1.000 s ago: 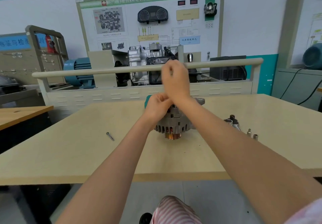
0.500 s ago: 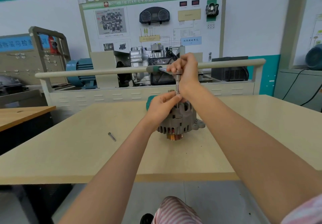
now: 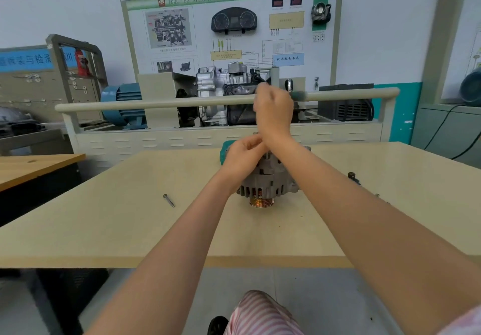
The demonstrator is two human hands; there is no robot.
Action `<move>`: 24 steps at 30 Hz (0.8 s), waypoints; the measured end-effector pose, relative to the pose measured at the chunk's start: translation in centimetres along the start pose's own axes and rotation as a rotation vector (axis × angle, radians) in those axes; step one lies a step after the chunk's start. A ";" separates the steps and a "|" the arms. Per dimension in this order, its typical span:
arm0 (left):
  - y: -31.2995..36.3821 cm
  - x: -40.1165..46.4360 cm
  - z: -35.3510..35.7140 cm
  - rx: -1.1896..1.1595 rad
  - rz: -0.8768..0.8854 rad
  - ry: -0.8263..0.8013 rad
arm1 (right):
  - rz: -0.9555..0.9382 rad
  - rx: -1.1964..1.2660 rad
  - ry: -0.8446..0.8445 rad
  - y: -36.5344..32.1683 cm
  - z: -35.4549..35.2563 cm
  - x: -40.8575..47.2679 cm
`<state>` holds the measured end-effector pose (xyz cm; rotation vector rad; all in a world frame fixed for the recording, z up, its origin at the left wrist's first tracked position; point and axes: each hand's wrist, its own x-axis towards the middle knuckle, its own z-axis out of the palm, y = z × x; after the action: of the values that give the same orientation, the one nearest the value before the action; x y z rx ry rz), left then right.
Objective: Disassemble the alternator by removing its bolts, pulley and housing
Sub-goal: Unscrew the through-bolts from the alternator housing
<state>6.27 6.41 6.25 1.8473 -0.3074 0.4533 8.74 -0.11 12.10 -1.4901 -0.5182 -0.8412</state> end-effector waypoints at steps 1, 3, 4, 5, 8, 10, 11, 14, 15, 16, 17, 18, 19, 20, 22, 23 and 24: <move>0.0 0.0 0.0 -0.012 0.007 -0.021 | 0.123 0.243 -0.016 -0.3 -0.3 0.5; -0.1 0.0 -0.1 -0.026 0.012 -0.045 | 0.331 0.604 -0.049 -0.3 -0.8 1.7; -0.2 0.0 -0.2 -0.036 0.013 -0.044 | 0.384 0.679 -0.068 -0.4 -0.9 2.0; -0.2 0.0 -0.3 -0.048 0.016 -0.042 | 0.392 0.669 -0.076 -0.4 -0.7 2.1; -0.3 -0.1 -0.5 -0.060 0.013 -0.015 | 0.191 0.324 -0.036 -0.2 0.5 0.9; -0.4 -0.1 -0.5 -0.023 -0.017 0.019 | -0.004 0.040 -0.024 0.2 0.9 -0.3; -0.4 0.0 -0.5 -0.005 -0.040 0.039 | -0.108 -0.175 -0.019 0.4 1.0 -0.6; -0.4 0.3 -0.3 0.008 -0.085 0.065 | -0.271 -0.899 0.028 1.0 1.4 -1.3; -0.4 0.3 -0.2 -0.002 -0.093 0.065 | -0.269 -0.999 0.031 1.1 1.5 -1.5; -0.4 0.3 -0.2 -0.008 -0.099 0.065 | -0.274 -1.016 0.047 1.0 1.6 -1.7; -0.4 0.3 -0.1 -0.001 -0.095 0.067 | -0.272 -0.995 0.055 1.1 1.6 -1.6; -0.4 0.2 -0.2 0.013 -0.083 0.067 | -0.268 -0.929 0.061 1.0 1.4 -1.4; -0.3 0.2 -0.2 0.026 -0.067 0.063 | -0.250 -0.808 0.063 0.8 1.2 -1.1; -0.1 0.1 -0.3 0.028 -0.054 0.051 | -0.212 -0.638 0.055 0.5 0.9 -0.6; 0.0 0.1 -0.3 0.006 -0.039 -0.003 | -0.042 -0.236 0.015 0.2 0.4 0.5; 0.0 0.1 -0.3 -0.001 -0.035 -0.022 | 0.062 -0.035 0.002 0.1 0.3 1.0; 0.1 0.0 -0.3 0.000 -0.031 -0.035 | 0.167 0.167 -0.009 0.0 0.1 1.3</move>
<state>6.21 6.71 6.42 1.8597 -0.3018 0.3994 9.62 -0.24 13.10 -1.3635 -0.4524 -0.6459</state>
